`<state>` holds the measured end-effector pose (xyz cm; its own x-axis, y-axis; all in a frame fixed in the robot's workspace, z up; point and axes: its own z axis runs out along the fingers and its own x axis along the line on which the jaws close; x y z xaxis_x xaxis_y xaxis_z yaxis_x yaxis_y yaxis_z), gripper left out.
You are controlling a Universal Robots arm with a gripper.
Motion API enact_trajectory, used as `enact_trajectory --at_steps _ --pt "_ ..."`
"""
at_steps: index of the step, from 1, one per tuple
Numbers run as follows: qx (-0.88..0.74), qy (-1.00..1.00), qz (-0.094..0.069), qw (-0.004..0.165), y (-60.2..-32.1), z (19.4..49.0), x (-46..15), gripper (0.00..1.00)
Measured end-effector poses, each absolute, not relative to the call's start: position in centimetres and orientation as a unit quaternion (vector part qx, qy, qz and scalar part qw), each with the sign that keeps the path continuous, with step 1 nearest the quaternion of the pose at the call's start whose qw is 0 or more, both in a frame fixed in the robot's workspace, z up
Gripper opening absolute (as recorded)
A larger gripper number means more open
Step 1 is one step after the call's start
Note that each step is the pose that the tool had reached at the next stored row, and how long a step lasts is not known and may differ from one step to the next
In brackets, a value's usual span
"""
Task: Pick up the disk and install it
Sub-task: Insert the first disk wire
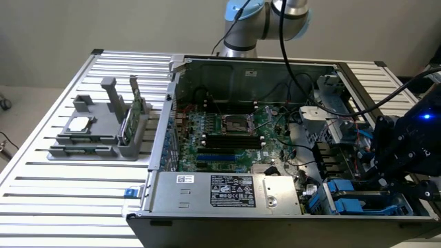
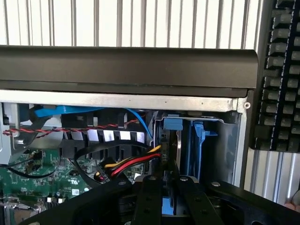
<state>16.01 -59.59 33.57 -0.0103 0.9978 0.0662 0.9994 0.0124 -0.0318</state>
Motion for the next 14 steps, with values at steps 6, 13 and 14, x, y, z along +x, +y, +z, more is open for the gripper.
enact_trajectory --at_steps 6,13,14 --pt "-0.717 -0.697 -0.009 0.032 -59.51 33.54 16.15 0.16" --pt "-0.726 -0.687 -0.003 0.032 -59.30 33.54 16.16 0.16" --pt "-0.726 -0.687 -0.003 0.032 -59.17 33.53 16.16 0.16"
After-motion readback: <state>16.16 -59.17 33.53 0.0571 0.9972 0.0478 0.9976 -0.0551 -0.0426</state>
